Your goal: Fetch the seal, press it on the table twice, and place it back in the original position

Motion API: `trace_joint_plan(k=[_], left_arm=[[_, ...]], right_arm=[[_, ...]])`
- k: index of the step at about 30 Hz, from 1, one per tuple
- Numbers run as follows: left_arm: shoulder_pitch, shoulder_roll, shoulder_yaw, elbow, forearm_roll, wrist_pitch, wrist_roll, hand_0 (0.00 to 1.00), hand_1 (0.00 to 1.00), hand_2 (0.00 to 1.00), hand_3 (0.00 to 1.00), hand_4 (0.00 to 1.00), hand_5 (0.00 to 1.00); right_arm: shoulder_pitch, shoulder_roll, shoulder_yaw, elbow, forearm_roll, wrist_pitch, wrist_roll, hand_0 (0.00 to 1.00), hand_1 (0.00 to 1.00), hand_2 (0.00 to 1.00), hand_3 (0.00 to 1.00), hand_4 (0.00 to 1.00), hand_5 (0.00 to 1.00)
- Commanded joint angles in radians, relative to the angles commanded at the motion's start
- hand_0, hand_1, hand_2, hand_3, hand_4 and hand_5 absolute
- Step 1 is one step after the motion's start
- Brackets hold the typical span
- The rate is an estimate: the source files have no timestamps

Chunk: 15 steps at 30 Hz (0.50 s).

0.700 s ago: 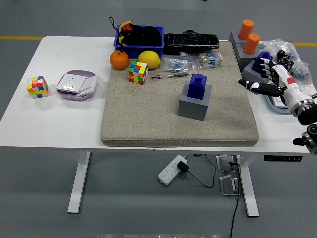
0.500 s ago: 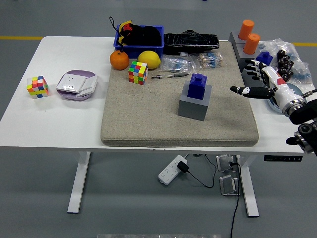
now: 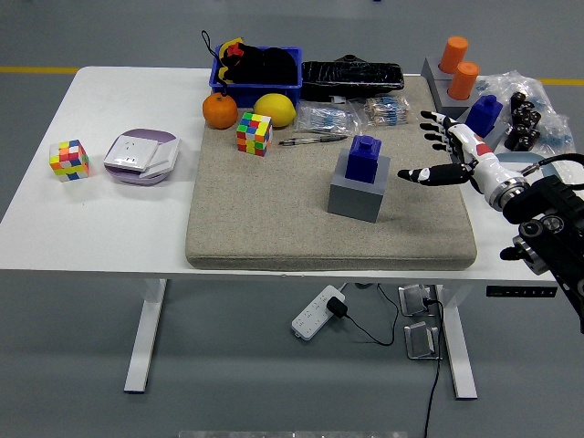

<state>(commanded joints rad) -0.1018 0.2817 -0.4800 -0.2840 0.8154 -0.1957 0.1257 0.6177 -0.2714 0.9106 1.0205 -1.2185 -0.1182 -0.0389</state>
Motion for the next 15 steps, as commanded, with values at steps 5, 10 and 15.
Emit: trace_joint_plan(k=[5, 10, 15], left_arm=[[0.000, -0.001, 0.005, 0.001, -0.002, -0.001, 0.001, 0.827, 0.794, 0.759, 0.813, 0.739, 0.331], [-0.001, -0.001, 0.008, 0.000, -0.003, -0.001, 0.000, 0.828, 0.794, 0.759, 0.814, 0.740, 0.332], [-0.003, -0.002, 0.010, 0.000, -0.003, -0.002, 0.000, 0.828, 0.794, 0.759, 0.814, 0.740, 0.332]], right_arm=[[0.023, 0.022, -0.036, -0.032, 0.012, 0.000, 0.008, 0.906, 0.914, 0.931, 0.974, 0.998, 0.022], [0.041, 0.042, -0.071, -0.066, 0.026, -0.010, 0.023, 0.905, 0.914, 0.931, 0.972, 0.998, 0.013], [0.058, 0.061, -0.093, -0.094, 0.042, -0.028, 0.043, 0.905, 0.914, 0.931, 0.972, 0.998, 0.013]])
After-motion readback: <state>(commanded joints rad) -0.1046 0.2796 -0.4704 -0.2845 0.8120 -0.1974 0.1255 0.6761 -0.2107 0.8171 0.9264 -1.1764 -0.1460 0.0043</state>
